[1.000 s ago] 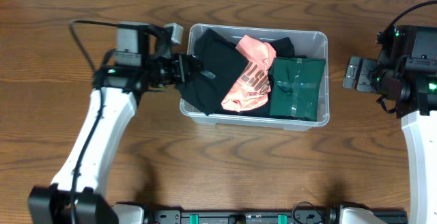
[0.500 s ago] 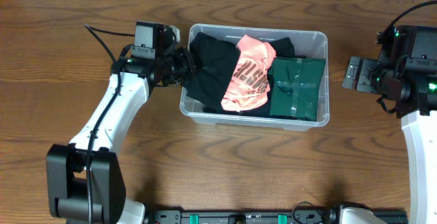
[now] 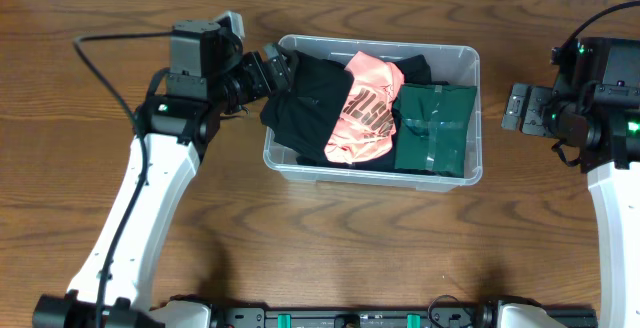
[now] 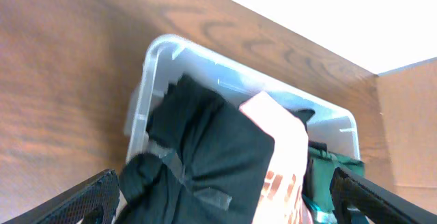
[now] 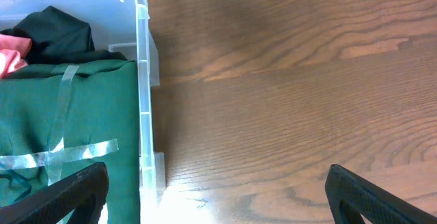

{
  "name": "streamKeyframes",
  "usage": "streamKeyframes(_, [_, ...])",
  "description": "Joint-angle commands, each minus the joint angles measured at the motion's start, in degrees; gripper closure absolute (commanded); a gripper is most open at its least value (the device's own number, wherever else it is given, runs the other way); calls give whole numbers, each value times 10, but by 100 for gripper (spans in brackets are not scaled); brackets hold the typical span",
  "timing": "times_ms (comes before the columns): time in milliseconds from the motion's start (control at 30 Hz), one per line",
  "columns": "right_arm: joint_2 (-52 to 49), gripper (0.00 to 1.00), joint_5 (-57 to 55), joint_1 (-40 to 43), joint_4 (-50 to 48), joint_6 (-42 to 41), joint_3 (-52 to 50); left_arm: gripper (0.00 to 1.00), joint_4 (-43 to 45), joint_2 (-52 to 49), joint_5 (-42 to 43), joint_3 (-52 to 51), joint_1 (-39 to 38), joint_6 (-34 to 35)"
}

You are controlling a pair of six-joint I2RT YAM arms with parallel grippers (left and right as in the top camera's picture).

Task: Pack container
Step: 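Carry the black garment into the container's left side and release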

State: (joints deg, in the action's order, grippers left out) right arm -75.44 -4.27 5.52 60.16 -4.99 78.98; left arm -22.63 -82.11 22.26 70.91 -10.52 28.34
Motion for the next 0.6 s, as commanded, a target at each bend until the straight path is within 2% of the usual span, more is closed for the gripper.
streamKeyframes(0, [0,1,10,3,-1,3,0,2,-7,-18,-44,7,-21,-61])
streamKeyframes(100, [0,1,13,3,-1,3,0,2,-17,-50,-56,7,-44,-88])
streamKeyframes(267, [0,1,13,3,-1,4,0,2,-32,-123,-87,7,-64,-88])
streamKeyframes(433, [0,1,13,3,-1,4,0,2,-47,-206,-52,6,-76,-79])
streamKeyframes(567, [0,1,13,3,1,4,0,2,-49,-217,-50,6,-81,-79])
